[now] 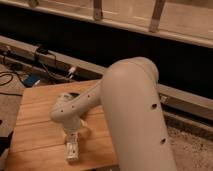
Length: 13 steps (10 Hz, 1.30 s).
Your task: Place the bottle in the ceramic bowl
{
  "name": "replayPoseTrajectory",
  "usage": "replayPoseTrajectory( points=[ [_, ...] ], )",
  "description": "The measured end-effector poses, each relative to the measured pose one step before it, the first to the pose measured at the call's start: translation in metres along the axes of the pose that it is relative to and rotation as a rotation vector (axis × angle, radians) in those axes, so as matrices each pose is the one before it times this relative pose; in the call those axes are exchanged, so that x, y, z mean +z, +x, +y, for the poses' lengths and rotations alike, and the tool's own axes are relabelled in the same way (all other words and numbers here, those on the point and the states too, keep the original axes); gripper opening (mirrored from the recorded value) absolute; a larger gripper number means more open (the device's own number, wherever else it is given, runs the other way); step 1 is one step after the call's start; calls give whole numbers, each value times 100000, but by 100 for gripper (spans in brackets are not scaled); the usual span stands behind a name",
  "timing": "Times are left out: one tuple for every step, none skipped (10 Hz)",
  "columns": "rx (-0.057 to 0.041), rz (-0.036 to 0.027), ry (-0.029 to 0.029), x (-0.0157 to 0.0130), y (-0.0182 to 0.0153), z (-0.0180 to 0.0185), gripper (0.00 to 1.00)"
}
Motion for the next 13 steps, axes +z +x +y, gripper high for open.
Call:
replayPoseTrajectory(
  points=[
    [-414, 1024, -1190, 698, -5, 214, 78],
    [3, 719, -474, 311, 160, 23, 70],
    [-359, -488, 38, 3, 54, -89, 62],
    [-530, -820, -44, -169, 106, -19, 52],
    [-243, -531, 126, -155, 108, -16, 41],
    [148, -112, 2, -62, 30, -55, 32],
    [-96, -131, -294, -129, -50, 203, 21],
    [-199, -169, -310, -74, -34, 186, 12],
    [129, 152, 338, -75, 47, -201, 4],
    [-35, 17, 125, -4, 32, -66, 0],
    [-169, -1297, 271, -250, 231, -140, 0],
    [366, -2904, -492, -876, 330, -7, 0],
    [617, -1905, 392, -599, 294, -412, 0]
  ],
)
